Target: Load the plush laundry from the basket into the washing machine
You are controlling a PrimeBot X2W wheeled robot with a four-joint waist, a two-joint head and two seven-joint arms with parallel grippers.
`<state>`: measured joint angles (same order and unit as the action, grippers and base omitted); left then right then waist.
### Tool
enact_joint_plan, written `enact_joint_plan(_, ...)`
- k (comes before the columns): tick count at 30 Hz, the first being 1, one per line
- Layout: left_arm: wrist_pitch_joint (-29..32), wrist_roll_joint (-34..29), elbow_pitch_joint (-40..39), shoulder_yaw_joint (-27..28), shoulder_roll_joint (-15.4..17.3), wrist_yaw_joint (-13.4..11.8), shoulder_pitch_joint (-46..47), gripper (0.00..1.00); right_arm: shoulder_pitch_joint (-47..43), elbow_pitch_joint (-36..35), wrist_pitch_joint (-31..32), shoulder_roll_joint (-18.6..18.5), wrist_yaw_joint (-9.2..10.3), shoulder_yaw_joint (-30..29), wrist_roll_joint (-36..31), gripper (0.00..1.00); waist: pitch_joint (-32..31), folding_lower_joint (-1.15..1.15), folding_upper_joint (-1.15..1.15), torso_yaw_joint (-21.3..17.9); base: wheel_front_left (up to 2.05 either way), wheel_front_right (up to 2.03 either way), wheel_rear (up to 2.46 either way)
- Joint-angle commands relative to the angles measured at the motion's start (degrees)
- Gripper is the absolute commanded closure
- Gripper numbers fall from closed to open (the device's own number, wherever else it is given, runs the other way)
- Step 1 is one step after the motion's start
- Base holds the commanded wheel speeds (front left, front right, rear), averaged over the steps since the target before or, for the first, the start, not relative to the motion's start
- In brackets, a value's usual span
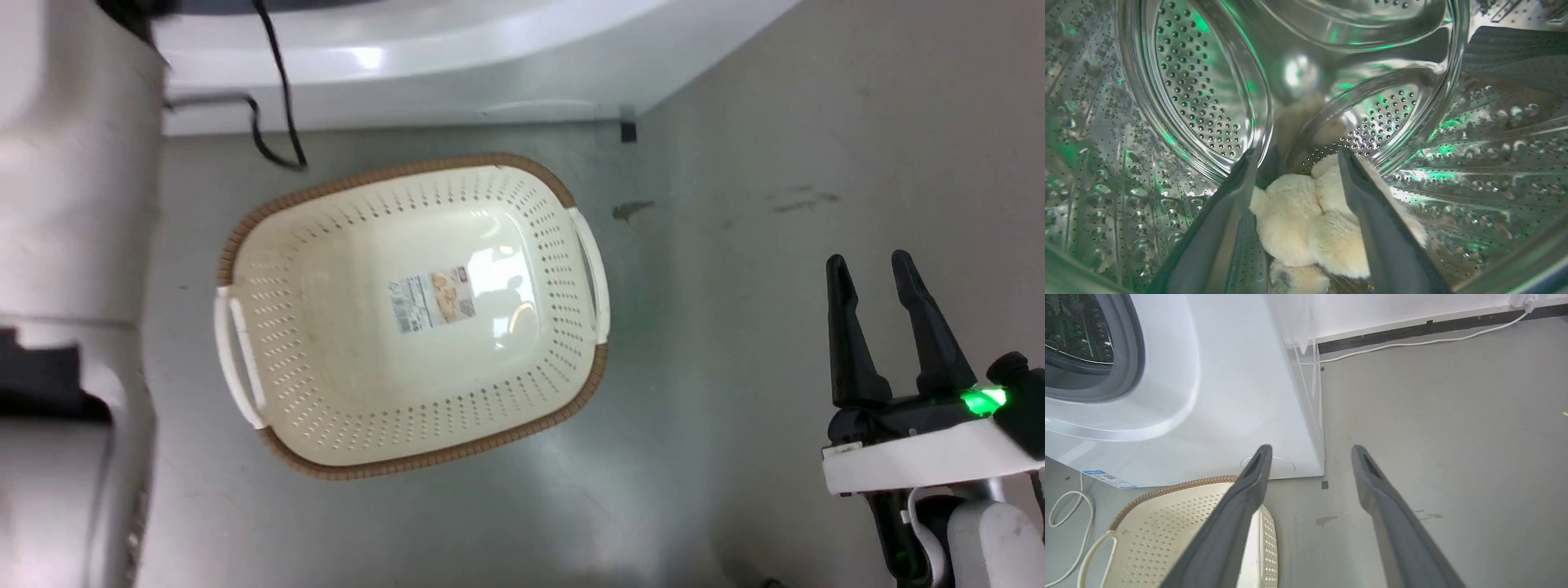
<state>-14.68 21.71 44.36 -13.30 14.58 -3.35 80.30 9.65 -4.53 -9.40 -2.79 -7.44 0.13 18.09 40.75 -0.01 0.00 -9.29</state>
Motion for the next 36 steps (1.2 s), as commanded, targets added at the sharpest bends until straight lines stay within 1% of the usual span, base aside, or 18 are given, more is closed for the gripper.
enact_joint_plan(1,-0.3,-0.4,-0.6,0.3,-0.3,0.1,-1.8,0.00,0.6,-0.3,0.1,-0.1,-0.05,-0.2,-0.4,0.00,-1.4,0.01,0.00,1.0,0.00,0.00,0.00)
enact_joint_plan(14,-0.3,-1.1,-7.1,2.7,-2.9,1.2,-19.8,0.00,-2.0,0.1,1.5,-0.1,-0.05,-1.3,-1.4,0.00,-11.6,0.01,0.00,4.6,0.00,0.00,0.00)
enact_joint_plan(24,-0.3,-0.8,-14.6,6.8,-4.1,-1.0,-33.2,0.00,-5.7,0.9,2.0,-0.1,-0.05,-1.7,-1.2,0.00,-20.1,0.01,0.00,6.5,0.00,0.00,0.00)
enact_joint_plan(29,-0.3,-0.6,-18.7,8.3,-4.7,-1.4,-39.6,0.00,-7.6,1.7,1.9,-0.1,-0.05,-2.0,-0.7,0.00,-24.4,0.01,0.00,7.3,0.00,0.00,0.00)
enact_joint_plan(36,-0.3,-1.1,-23.7,8.7,-6.1,-2.1,-47.7,0.00,-10.1,2.7,1.6,-0.1,-0.05,-1.9,-0.4,0.00,-29.7,0.01,0.00,7.8,0.00,0.00,0.00)
